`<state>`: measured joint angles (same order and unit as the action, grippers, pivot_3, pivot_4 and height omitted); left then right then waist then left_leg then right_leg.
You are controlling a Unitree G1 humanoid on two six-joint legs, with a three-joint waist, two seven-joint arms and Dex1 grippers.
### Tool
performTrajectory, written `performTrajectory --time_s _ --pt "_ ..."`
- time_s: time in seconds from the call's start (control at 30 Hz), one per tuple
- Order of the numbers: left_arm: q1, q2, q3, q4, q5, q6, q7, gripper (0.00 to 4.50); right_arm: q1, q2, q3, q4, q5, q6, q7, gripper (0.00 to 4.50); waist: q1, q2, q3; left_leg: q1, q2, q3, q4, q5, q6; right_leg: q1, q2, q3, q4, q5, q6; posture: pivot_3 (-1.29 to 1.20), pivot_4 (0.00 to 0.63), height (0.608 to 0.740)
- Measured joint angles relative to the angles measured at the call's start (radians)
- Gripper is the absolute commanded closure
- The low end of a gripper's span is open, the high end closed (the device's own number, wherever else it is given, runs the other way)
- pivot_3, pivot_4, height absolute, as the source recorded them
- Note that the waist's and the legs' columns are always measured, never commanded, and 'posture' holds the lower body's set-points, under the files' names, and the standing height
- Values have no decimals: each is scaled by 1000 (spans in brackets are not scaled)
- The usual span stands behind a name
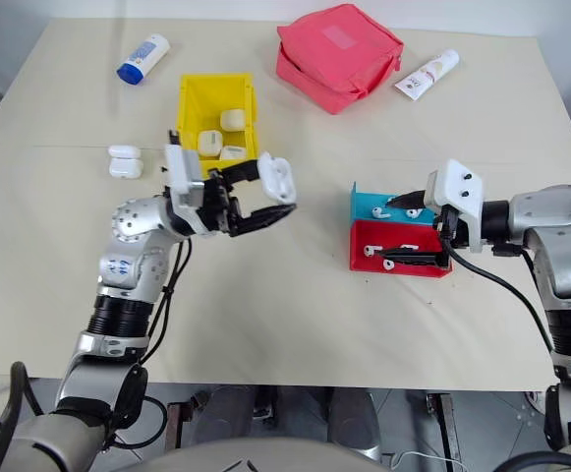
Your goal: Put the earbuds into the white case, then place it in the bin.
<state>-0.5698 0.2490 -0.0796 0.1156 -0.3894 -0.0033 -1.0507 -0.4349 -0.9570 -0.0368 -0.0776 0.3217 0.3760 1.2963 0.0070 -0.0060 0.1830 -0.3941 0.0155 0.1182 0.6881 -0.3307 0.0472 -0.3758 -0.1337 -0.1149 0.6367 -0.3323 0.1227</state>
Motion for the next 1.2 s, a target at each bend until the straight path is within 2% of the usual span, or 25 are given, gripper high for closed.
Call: performTrajectory --time_s 0.07,0.17,0.23,0.5,0.67,0.7,0.73,1.17,1.2 --pt "41 1 -27 -26 1 7 -11 1680 59 -47 -27 -49 -1 28 -13 0 1 0 0 0 0 0 0 0 0 0 0 0 -1 0 0 0 150 740" --pt "98 1 -54 -60 0 28 -9 1680 160 -147 -53 -133 -14 115 -34 622 5 0 0 0 0 0 0 0 0 1 0 1 -2 0 0 0 150 740" --pt "107 -1 -59 -65 1 36 -2 1680 186 -158 -78 -172 -12 148 -53 1198 8 0 0 0 0 -1 1 0 0 2 0 0 -3 0 1 0 150 740" --pt "126 -6 -70 -86 3 35 15 1680 220 -226 -78 -286 -6 241 -69 1198 11 1 0 0 1 -1 1 0 0 2 0 0 -5 0 1 0 150 740" --pt "191 -3 -105 -115 3 32 7 1680 161 -279 26 -321 -55 236 -62 1198 10 1 0 0 1 -1 1 0 0 3 0 1 -7 1 1 0 150 740" --pt "198 0 -110 -121 3 32 5 1680 142 -286 51 -318 -69 232 -57 1582 10 1 0 0 1 -1 1 0 0 3 0 1 -8 1 1 0 150 740" --pt "204 0 -114 -127 3 32 3 1680 127 -289 68 -316 -79 228 -52 1768 10 1 0 0 1 -1 1 0 0 3 0 1 -8 1 1 0 150 740" --pt "267 3 -136 -194 9 26 36 1680 -76 -260 323 -247 -255 117 27 1768 8 1 -1 0 1 -3 1 0 0 5 0 0 -9 1 2 0 150 740" --pt "270 3 -137 -195 11 27 39 1680 -83 -253 338 -233 -268 108 31 1950 8 1 -1 0 1 -3 1 0 0 5 0 0 -9 1 2 0 150 740"
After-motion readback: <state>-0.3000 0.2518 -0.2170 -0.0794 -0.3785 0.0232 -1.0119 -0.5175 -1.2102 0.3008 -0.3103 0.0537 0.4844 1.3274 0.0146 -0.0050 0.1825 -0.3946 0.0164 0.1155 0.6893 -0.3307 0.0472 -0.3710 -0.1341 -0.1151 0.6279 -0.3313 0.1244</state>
